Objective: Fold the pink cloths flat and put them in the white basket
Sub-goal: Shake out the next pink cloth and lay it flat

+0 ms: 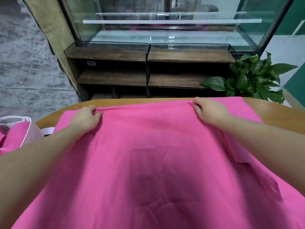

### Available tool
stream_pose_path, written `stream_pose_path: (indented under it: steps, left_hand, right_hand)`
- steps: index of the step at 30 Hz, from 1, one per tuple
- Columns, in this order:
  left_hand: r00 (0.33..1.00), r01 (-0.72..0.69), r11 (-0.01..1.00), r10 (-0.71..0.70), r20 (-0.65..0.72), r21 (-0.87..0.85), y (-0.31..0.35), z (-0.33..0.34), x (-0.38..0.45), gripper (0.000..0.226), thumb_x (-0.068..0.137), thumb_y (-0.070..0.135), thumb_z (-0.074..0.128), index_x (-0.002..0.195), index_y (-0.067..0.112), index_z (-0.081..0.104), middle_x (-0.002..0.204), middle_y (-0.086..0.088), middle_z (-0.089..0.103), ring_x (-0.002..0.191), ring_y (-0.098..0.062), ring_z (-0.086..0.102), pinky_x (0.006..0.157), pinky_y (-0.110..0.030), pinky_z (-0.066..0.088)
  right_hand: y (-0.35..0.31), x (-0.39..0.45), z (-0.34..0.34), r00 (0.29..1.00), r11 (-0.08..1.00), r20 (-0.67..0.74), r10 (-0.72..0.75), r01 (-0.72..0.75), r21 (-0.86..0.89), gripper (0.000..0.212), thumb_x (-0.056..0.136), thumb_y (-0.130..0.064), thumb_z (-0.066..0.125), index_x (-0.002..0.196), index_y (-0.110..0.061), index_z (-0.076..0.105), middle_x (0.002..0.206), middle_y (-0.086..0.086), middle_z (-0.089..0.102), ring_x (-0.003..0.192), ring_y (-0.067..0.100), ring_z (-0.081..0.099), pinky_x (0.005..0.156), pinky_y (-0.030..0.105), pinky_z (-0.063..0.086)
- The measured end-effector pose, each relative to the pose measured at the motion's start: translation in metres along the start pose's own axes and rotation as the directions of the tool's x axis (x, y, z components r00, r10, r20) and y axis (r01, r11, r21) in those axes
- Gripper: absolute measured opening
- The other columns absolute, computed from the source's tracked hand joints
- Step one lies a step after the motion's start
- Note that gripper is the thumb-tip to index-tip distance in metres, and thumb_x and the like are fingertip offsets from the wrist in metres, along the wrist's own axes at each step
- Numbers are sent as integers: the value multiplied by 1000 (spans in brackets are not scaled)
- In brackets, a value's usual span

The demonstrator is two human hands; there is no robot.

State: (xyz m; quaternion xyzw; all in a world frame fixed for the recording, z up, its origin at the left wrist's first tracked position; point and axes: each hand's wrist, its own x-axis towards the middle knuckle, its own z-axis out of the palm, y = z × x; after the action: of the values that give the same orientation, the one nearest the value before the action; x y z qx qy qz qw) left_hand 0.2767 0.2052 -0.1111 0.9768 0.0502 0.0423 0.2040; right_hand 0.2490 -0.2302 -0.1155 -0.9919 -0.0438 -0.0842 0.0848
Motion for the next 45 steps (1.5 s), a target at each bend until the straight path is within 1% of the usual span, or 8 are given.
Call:
stream_pose_path:
  steps: [6,15,22,27,32,37,42,45]
  left_hand:
    - [998,28,994,-22,-60,105,-1,7,32,36,99,44,47,76,18,42,80,-4,55,78,-28,49,70,-38,42]
    - [993,107,994,-106,48,-26,-19,24,62,34,88,45,67,75,18,51,80,-6,63,78,-27,58,66,-33,40]
    - [964,172,985,-172,201,18,-14,-1,63,33,95,41,49,94,12,64,97,-11,63,94,-28,57,82,-33,41]
    - [865,294,942,-333,376,159,-29,-26,55,24,86,34,62,93,12,66,99,-14,67,88,-33,66,80,-41,57]
    - [930,270,948,-302,209,167,-48,-42,52,22,96,20,56,92,2,68,85,-14,69,90,-32,64,62,-27,47]
    - [983,183,982,-182,-16,50,-59,-42,63,11,98,23,53,96,15,60,91,-12,62,82,-29,58,68,-31,39]
    - [996,91,996,-92,22,16,-68,-47,75,5,92,18,66,87,17,65,88,-5,62,79,-20,54,66,-26,37]
    - [970,139,986,-118,211,-88,-72,-56,79,11,87,10,71,89,18,64,81,-3,61,66,-13,51,52,-20,38]
  right_hand:
    - [4,43,12,992,980,-76,102,-87,177,24,103,-36,40,111,-20,56,93,18,69,86,41,63,75,44,50]
    - [-1,73,49,978,976,-17,210,-210,-54,21,101,-38,41,108,-23,54,101,7,70,92,35,62,67,35,40]
    - [-21,74,51,990,961,-133,46,-80,-264,29,90,-27,55,119,-23,56,117,8,57,111,33,47,88,45,35]
    - [-93,58,50,978,985,-120,-171,174,12,29,81,-21,54,109,-23,63,111,5,60,105,31,51,85,43,40]
    - [-180,29,66,944,922,36,-329,313,227,35,87,-22,55,121,-27,61,122,-1,59,117,25,48,96,41,40]
    - [-221,23,90,920,943,213,-328,306,130,45,103,-44,29,148,-44,34,159,-10,30,146,20,23,119,47,17]
    - [-223,20,96,927,951,213,-308,291,108,48,103,-50,21,151,-48,24,163,-12,18,151,18,10,122,50,3]
    - [-223,20,96,933,955,206,-296,281,99,49,102,-52,22,151,-48,24,163,-13,19,151,17,11,122,49,4]
